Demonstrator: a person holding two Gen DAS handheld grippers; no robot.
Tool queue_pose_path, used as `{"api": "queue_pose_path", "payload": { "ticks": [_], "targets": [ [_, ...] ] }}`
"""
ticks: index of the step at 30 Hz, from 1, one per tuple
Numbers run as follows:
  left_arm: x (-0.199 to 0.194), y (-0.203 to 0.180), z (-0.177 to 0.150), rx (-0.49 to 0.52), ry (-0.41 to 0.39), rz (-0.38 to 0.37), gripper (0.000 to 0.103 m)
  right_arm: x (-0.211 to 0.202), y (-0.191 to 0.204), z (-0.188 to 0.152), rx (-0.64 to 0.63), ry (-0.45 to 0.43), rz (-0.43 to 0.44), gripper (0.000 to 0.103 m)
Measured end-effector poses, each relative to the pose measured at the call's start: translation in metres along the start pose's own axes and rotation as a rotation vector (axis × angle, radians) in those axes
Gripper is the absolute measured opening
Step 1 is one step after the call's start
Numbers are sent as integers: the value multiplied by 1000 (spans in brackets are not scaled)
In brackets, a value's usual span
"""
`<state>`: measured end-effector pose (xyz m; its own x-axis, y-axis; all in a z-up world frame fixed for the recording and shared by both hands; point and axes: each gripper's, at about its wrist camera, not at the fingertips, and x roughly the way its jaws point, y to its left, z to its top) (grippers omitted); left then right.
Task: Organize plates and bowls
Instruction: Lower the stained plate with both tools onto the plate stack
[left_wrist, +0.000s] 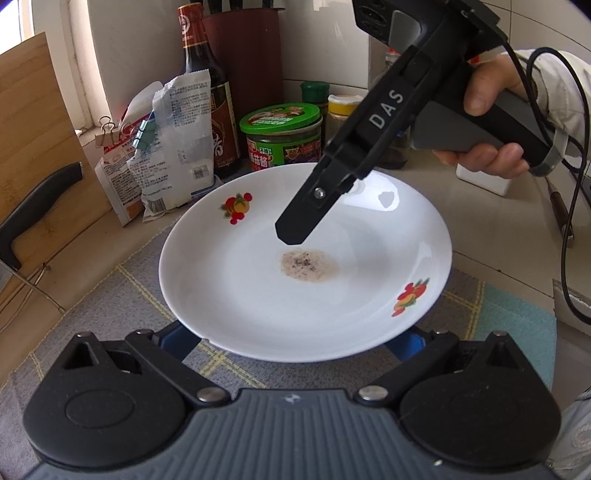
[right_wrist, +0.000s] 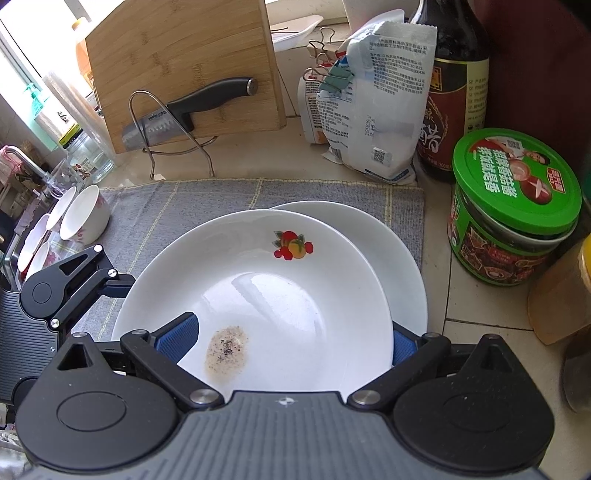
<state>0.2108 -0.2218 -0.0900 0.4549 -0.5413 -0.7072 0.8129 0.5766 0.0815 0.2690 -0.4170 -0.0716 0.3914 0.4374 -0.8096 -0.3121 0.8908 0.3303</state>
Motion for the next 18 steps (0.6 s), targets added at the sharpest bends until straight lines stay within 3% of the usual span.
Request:
{"api": "queue_pose_path", "payload": {
  "ticks": [18],
  "targets": [
    [14,7,4,-28,57,-3,101,3,-13,-4,31,-3,13,103]
  ]
}}
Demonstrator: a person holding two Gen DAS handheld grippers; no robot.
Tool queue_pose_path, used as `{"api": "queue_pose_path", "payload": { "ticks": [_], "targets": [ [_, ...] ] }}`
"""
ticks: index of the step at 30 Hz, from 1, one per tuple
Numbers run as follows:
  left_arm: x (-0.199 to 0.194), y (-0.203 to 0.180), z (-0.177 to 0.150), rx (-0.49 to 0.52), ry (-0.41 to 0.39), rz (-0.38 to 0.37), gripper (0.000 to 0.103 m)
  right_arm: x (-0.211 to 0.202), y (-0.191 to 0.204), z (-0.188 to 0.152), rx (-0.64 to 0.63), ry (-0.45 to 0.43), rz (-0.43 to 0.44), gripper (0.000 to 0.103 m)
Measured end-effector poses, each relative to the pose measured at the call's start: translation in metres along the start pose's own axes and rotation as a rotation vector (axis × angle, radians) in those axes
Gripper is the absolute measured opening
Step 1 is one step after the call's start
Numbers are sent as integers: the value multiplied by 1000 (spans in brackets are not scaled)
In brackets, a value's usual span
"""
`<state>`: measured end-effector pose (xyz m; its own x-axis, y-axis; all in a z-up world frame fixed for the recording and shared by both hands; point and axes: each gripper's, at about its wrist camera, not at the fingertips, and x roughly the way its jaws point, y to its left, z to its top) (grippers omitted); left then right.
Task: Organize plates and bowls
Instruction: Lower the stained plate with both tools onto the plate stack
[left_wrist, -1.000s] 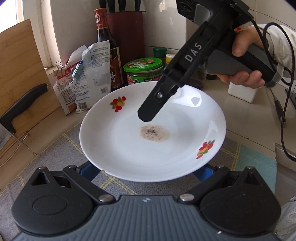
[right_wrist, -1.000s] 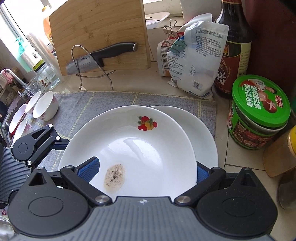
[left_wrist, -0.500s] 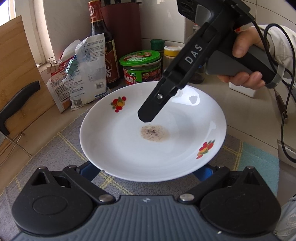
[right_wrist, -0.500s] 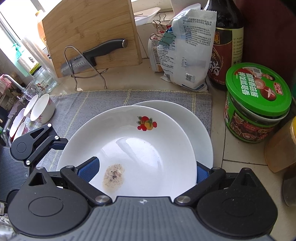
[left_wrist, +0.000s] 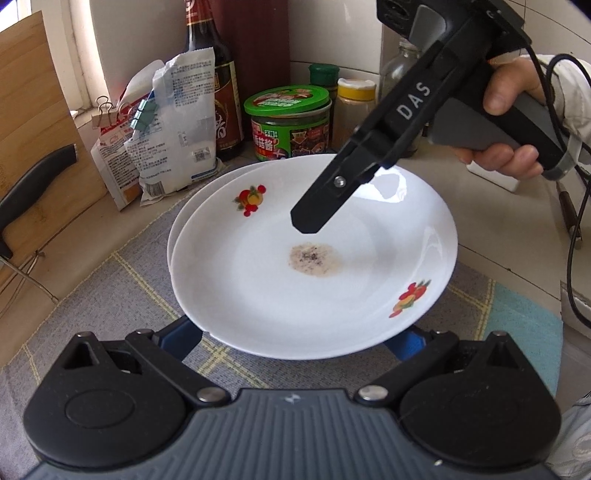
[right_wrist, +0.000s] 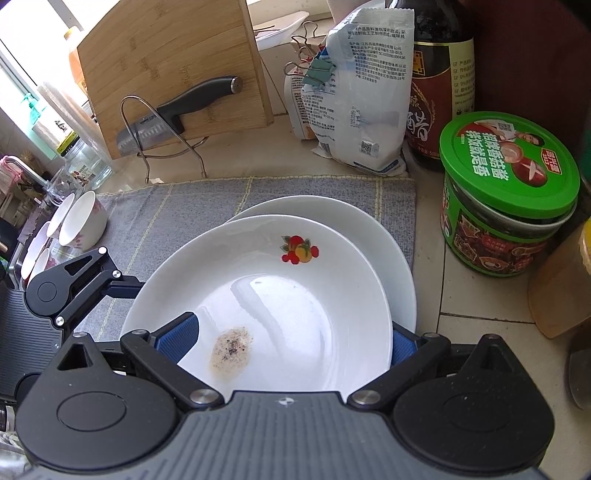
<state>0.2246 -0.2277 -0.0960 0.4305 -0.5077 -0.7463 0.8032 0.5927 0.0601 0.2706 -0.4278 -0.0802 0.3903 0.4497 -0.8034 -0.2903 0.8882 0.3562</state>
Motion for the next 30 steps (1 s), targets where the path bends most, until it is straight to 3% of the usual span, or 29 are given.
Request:
{"api": "queue_pose_path", "payload": {
  "ticks": [30],
  "targets": [
    [-1,0,1,45,-36,-4,101,-16,9,-2,-1,-4,-58,103]
  ]
}}
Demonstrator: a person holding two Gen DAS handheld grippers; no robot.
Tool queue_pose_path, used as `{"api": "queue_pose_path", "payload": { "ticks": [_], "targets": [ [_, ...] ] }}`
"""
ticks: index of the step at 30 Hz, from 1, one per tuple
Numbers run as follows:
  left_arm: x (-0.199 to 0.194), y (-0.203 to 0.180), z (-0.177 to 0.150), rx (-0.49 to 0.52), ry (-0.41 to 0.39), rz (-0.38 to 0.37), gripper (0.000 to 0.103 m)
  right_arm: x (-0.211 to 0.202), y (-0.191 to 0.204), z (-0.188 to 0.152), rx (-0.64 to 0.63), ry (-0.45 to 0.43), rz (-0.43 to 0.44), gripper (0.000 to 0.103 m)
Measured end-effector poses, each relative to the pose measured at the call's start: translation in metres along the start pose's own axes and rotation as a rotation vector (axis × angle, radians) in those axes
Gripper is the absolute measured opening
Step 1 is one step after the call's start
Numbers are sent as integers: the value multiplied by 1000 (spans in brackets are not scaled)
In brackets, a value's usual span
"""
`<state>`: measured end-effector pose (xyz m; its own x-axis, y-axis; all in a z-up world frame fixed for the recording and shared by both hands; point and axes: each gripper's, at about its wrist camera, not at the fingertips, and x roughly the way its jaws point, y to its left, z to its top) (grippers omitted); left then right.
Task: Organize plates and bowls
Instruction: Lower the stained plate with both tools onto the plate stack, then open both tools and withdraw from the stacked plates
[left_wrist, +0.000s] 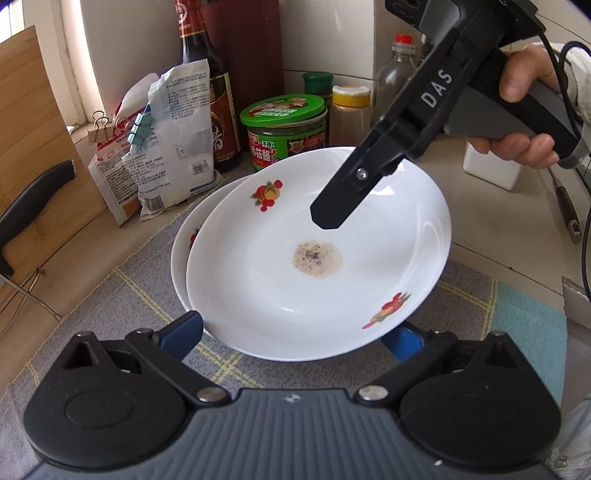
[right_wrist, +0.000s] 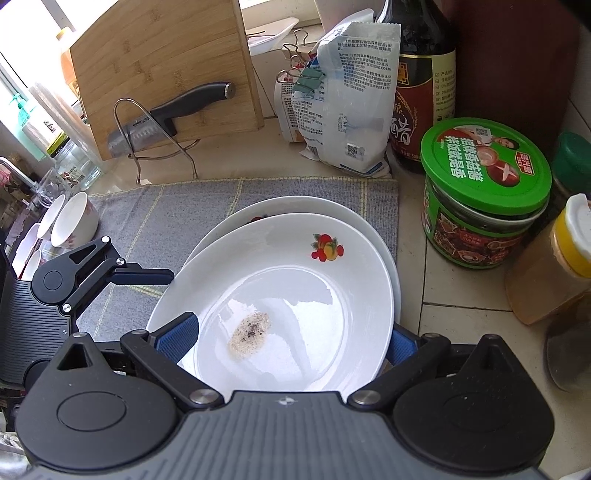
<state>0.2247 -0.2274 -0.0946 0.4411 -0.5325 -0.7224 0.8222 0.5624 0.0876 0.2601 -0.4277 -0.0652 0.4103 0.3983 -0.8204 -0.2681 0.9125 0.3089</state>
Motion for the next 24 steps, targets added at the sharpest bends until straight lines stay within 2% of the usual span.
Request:
{"api": "queue_pose_path", "payload": {
  "ticks": [24],
  "targets": [
    [-14,-7,-4,-5,-45,47,102,-2,15,-9,-45,36,-80,103]
  ]
}}
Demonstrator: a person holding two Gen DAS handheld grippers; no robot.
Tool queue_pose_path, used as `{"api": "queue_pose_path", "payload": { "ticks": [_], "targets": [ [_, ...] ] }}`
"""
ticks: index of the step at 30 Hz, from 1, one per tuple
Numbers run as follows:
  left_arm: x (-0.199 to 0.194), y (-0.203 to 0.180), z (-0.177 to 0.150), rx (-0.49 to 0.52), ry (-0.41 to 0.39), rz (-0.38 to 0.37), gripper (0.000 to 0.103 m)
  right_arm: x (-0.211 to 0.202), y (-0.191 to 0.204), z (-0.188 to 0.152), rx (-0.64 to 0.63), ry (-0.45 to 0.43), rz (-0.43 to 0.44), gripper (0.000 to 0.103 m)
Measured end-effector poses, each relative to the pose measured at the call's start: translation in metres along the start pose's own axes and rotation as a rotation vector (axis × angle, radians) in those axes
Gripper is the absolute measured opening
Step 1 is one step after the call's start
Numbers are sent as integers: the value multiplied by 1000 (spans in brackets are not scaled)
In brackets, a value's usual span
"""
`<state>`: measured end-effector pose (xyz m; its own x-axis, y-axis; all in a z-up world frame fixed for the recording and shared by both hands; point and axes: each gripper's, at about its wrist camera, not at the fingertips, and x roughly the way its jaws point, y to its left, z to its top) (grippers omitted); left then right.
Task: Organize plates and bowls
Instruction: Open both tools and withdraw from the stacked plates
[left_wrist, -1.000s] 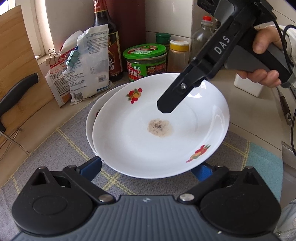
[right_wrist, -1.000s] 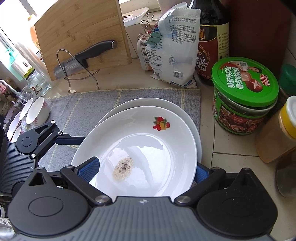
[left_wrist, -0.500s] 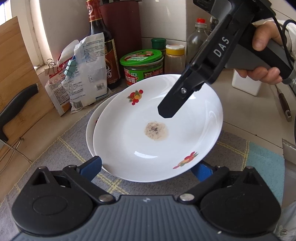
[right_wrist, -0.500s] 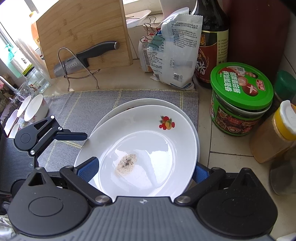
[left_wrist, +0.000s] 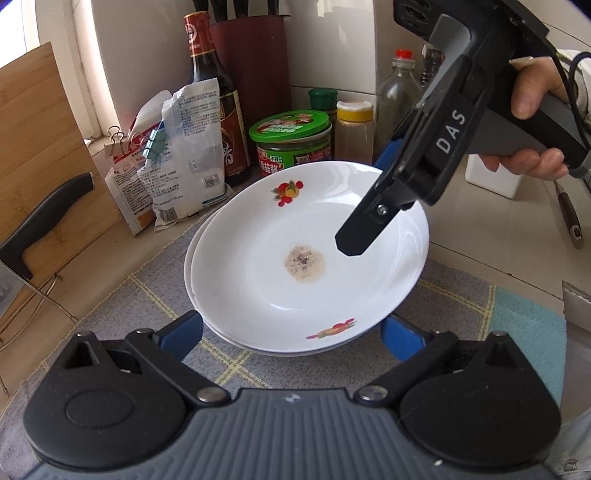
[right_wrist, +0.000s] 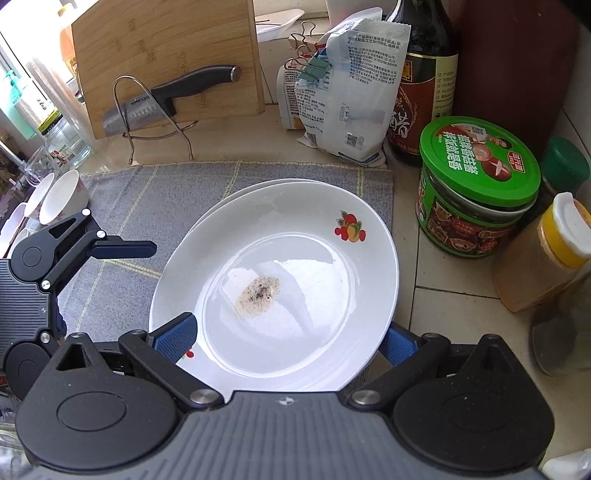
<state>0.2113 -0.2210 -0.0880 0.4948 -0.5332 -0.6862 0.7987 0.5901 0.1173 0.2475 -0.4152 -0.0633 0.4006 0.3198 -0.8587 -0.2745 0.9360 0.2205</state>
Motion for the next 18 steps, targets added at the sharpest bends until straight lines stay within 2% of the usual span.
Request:
{"api": "queue_pose_path", "payload": {
  "ticks": [10,18],
  "targets": [
    [-15,0,-2,-51,-41,38,102,-2,4,-10,-5,2,-42,103],
    [-25,4,1,-166,-6,104,102,-17,13,-21,-22,-47,-32,103]
  ]
}}
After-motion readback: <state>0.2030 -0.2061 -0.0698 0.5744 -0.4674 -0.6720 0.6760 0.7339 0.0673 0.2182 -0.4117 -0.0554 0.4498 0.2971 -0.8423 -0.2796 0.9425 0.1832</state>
